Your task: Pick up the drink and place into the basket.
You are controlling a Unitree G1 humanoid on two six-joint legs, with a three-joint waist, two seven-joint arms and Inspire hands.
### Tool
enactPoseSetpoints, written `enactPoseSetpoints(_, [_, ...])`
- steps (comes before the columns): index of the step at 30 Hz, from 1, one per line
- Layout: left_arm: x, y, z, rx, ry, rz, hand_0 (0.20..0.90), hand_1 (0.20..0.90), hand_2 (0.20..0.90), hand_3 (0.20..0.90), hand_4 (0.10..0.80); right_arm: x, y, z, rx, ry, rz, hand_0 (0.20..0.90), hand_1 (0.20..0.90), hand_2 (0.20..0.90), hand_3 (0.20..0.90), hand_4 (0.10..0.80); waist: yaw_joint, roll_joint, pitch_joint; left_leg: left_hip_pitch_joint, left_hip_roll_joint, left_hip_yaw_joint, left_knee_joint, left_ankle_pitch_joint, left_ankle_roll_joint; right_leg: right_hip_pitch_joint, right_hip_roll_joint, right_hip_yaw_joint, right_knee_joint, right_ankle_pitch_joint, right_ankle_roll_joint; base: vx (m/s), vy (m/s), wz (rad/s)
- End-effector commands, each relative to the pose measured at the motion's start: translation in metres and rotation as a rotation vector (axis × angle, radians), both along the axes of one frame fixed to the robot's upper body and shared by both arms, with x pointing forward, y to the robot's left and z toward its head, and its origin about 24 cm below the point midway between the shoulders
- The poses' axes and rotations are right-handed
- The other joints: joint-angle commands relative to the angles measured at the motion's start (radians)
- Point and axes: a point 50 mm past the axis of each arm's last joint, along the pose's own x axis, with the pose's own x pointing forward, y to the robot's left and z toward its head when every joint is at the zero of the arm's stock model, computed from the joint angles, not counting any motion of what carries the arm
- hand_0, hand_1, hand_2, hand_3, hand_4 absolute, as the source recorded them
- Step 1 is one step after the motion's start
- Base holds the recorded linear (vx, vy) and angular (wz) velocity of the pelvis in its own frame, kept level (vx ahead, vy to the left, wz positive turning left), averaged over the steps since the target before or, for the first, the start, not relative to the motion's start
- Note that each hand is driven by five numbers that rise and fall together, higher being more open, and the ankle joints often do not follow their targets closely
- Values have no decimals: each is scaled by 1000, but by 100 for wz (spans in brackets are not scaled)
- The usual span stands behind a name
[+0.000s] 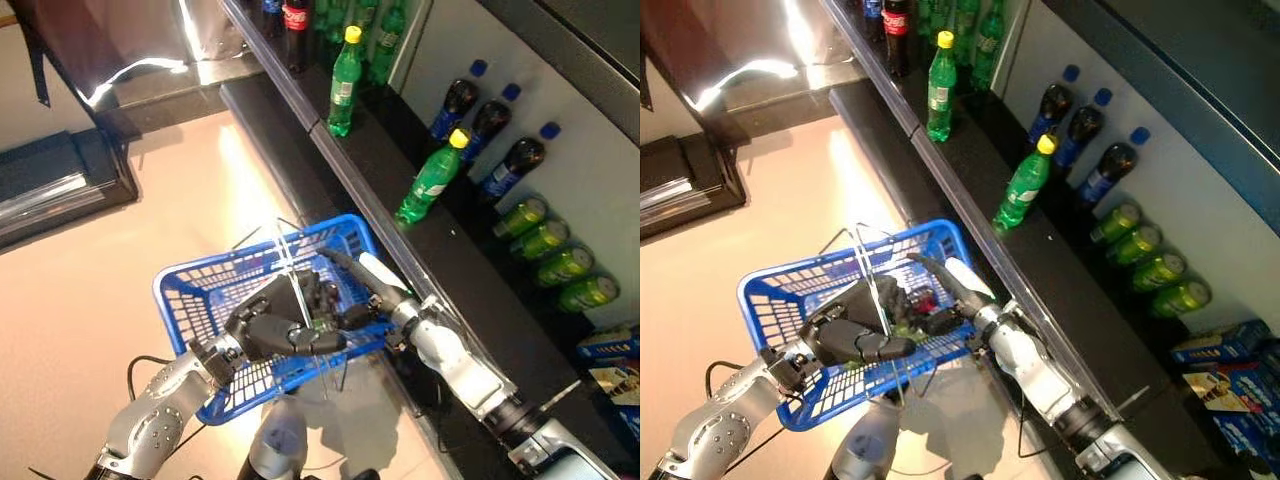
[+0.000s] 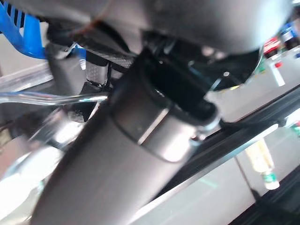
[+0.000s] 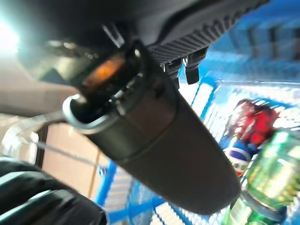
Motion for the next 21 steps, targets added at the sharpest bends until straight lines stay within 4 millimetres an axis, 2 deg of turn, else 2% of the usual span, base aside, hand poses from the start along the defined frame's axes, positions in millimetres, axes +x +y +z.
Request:
enactPoseSetpoints(1, [-3,-14,92,-372,-593,13,300,300,300,200,100,-7,5,23,178,-134,23,900,900,900,900,800,-30,65,-264,85,-16,-8,-36,-65,10,-34,56,19,28,39,-52,-26,43,-29])
enactPoseSetpoints(11, [8,16,68,-317,-489,303,300,300,300,200,100,-20,-23,15,238,-115,-61,900,900,900,900,800,-118,82,-270,114,3,112,-36,-78,14,-37,43,43,22,47,-37,-25,26,-25])
enactPoseSetpoints(20, [17,37,43,-257,-384,511,300,300,300,200,100,-26,-40,-3,215,-27,-100,900,900,900,900,800,-179,89,-266,142,20,195,-36,-95,14,-46,40,54,14,56,-35,-18,-2,-16])
enactPoseSetpoints(21, [19,42,35,-239,-349,557,300,300,300,200,100,-29,-44,-10,201,3,-101,900,900,900,900,800,-194,89,-267,149,24,213,-36,-100,13,-49,40,61,10,61,-33,-11,-13,-11])
